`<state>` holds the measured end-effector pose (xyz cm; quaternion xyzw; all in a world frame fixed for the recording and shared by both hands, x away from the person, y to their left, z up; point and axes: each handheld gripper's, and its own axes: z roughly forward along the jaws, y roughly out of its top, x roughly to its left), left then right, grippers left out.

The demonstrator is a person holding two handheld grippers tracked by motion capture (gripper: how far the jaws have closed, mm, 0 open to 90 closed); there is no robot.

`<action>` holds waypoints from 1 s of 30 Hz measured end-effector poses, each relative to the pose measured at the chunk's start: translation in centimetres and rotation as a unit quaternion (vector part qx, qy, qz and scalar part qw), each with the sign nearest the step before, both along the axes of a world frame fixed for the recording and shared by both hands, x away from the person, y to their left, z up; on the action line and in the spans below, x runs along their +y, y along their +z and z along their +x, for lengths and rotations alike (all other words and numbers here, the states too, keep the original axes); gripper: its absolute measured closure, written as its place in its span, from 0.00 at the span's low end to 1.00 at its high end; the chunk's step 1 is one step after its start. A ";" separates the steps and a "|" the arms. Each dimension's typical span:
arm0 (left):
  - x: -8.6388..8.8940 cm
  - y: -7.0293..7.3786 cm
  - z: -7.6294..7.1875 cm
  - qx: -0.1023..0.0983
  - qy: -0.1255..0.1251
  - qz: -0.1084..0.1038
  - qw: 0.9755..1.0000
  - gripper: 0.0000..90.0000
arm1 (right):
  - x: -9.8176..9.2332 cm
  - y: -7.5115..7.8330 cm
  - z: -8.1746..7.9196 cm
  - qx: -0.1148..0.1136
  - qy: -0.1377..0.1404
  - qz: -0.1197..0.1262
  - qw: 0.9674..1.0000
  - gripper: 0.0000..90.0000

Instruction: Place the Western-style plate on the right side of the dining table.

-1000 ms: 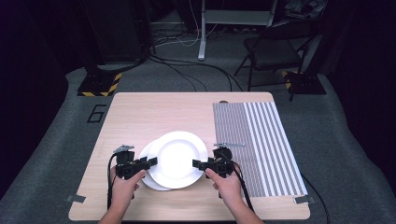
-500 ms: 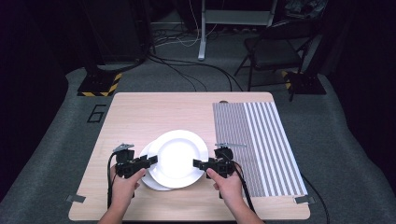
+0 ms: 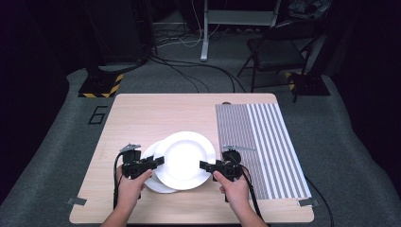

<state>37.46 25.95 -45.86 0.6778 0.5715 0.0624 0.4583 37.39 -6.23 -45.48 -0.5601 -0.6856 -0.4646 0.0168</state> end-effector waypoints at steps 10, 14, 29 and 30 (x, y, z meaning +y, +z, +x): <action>-1.0 0.1 0.5 0.000 -0.015 -0.002 1.000 0.62 | -0.9 0.1 -0.4 -0.006 -0.016 0.001 1.000 0.42; -1.3 0.1 0.7 -0.001 -0.018 -0.003 1.000 0.62 | -1.4 0.2 -0.6 -0.006 -0.021 0.004 1.000 0.42; -3.1 0.2 1.6 -0.002 -0.052 0.000 0.999 0.62 | -3.0 0.3 -1.5 -0.005 -0.049 0.008 0.999 0.41; -3.4 0.2 1.7 -0.002 -0.054 -0.003 0.999 0.62 | -3.2 0.4 -1.6 -0.004 -0.053 0.006 0.999 0.41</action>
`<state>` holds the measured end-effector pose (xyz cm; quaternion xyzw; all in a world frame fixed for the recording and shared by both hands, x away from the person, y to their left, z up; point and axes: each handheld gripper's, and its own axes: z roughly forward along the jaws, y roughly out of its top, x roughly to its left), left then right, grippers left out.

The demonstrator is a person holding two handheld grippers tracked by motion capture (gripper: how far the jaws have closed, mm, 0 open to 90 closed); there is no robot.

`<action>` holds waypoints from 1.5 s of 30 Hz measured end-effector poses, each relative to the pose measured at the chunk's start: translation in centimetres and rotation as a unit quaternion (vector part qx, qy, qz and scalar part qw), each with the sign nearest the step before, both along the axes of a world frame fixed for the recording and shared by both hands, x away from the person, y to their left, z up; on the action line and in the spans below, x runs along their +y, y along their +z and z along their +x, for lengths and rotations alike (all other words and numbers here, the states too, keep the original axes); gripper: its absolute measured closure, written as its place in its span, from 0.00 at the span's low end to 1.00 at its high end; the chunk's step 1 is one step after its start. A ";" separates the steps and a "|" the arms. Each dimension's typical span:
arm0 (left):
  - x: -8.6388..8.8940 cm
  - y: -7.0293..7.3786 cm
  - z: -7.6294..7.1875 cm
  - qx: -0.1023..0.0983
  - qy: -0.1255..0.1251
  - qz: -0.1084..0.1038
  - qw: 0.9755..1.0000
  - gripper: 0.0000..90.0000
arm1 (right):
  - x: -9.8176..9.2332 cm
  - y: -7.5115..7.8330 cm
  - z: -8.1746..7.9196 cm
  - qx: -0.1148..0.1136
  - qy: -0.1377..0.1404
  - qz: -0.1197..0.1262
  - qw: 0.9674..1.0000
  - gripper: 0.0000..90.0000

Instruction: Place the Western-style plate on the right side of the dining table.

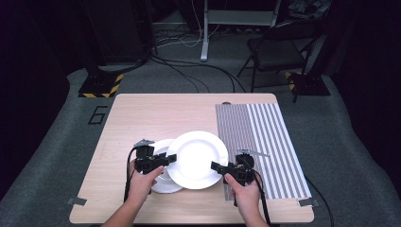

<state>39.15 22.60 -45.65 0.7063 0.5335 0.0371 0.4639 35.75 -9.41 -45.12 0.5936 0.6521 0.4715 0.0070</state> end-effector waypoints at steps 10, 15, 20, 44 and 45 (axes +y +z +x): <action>-1.3 0.1 0.5 0.001 -0.018 -0.002 1.000 0.62 | -1.1 0.0 -0.7 -0.005 -0.018 0.000 1.000 0.41; -2.1 0.1 0.8 0.001 -0.030 -0.003 1.000 0.62 | -1.8 0.1 -1.1 -0.001 -0.031 0.003 1.000 0.41; -3.0 0.1 1.2 -0.002 -0.043 -0.003 0.999 0.62 | -2.5 0.1 -1.5 -0.004 -0.043 0.002 0.999 0.41; -7.1 0.5 2.0 0.002 -0.085 -0.007 0.996 0.62 | -5.9 0.4 -3.1 -0.010 -0.101 0.001 0.995 0.41; -7.1 0.5 2.0 0.002 -0.085 -0.007 0.996 0.62 | -5.9 0.4 -3.1 -0.010 -0.101 0.001 0.995 0.41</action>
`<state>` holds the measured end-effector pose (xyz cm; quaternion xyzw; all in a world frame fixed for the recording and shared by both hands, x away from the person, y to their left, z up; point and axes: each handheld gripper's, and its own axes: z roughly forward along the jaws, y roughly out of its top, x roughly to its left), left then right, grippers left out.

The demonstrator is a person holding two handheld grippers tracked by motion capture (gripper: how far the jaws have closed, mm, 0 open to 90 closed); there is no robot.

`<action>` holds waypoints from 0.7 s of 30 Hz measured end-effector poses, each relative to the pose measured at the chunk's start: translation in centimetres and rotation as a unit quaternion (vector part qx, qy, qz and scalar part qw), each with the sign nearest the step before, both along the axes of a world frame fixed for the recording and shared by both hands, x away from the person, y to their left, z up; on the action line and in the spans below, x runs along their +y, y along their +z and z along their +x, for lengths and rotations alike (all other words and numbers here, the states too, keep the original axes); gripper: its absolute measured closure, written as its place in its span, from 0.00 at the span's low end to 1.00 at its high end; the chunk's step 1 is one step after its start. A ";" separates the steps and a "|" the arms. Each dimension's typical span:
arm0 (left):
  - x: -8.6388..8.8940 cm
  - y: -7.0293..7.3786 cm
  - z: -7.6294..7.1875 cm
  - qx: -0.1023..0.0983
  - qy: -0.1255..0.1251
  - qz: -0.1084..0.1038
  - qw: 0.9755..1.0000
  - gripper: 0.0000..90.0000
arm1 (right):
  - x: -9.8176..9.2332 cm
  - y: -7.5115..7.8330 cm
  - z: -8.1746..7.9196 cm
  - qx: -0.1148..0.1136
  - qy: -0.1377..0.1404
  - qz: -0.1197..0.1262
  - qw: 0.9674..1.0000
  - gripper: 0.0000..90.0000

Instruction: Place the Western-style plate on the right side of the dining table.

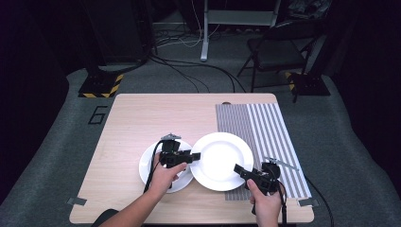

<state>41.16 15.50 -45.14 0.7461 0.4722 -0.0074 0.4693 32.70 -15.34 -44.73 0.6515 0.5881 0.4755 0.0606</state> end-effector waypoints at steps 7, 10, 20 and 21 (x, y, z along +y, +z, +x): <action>-1.5 0.1 0.2 0.002 -0.010 0.001 1.000 0.62 | -1.5 0.1 0.2 0.001 -0.018 0.007 1.000 0.42; -1.9 0.2 0.3 0.001 -0.011 0.001 1.000 0.62 | -1.9 0.1 0.2 -0.001 -0.022 0.008 1.000 0.42; -3.5 0.3 0.9 -0.005 -0.009 -0.002 1.000 0.63 | -3.0 0.1 0.3 0.001 -0.034 -0.010 0.999 0.42; -3.6 0.2 0.9 -0.008 -0.009 0.002 1.000 0.63 | -3.0 0.0 0.4 0.003 -0.036 -0.012 0.999 0.42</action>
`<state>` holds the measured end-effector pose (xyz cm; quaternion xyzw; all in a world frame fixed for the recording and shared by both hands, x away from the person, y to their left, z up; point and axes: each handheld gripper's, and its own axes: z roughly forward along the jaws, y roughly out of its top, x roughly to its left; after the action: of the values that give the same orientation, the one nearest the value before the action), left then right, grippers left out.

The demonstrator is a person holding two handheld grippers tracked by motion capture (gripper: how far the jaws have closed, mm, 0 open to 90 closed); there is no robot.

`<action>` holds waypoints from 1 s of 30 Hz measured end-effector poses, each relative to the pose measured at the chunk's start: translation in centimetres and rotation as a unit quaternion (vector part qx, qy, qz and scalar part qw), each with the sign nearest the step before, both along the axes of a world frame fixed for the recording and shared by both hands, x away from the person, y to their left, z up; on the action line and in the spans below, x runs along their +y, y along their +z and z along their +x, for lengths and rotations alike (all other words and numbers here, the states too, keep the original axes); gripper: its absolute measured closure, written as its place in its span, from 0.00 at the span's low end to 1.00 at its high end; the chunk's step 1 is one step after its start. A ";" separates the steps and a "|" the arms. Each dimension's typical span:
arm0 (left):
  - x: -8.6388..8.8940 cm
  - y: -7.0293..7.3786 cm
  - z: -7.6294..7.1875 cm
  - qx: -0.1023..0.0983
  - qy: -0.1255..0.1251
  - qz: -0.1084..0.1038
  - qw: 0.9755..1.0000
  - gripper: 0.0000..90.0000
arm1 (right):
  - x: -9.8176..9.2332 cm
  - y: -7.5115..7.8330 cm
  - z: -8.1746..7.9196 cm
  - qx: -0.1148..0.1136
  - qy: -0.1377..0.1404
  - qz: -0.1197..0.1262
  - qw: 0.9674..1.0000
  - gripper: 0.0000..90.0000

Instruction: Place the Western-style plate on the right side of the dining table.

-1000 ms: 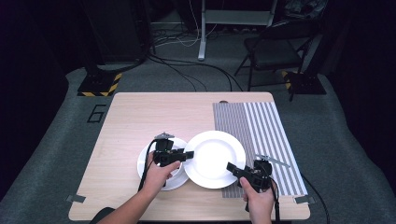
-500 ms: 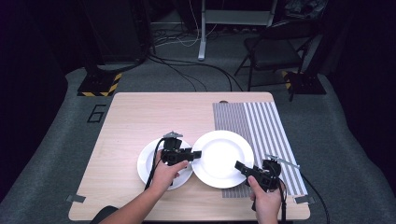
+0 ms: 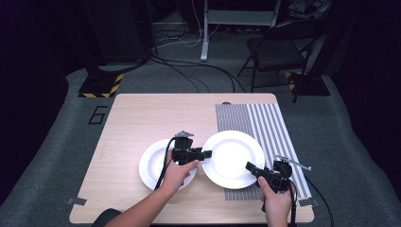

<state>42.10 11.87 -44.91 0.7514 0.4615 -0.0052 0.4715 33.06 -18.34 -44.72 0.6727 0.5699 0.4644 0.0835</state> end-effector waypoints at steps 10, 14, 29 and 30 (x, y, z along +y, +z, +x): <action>-1.5 -0.6 0.2 0.000 0.011 0.005 1.000 0.64 | -0.5 -0.3 0.2 0.007 -0.018 -0.021 1.000 0.43; -2.0 -0.9 0.3 0.001 0.013 0.004 1.000 0.64 | -0.8 -0.5 0.2 0.008 -0.023 -0.029 0.999 0.43; -3.2 -0.9 0.7 -0.008 0.020 0.006 1.000 0.65 | -1.3 -0.9 0.4 0.012 -0.034 -0.056 0.998 0.43; -3.3 -0.9 0.7 -0.008 0.020 0.006 1.000 0.65 | -1.3 -0.9 0.5 0.013 -0.034 -0.056 0.998 0.43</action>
<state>42.82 8.54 -45.80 0.7449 0.4729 0.0135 0.4704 33.52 -19.66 -45.66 0.6916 0.5734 0.4197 0.1295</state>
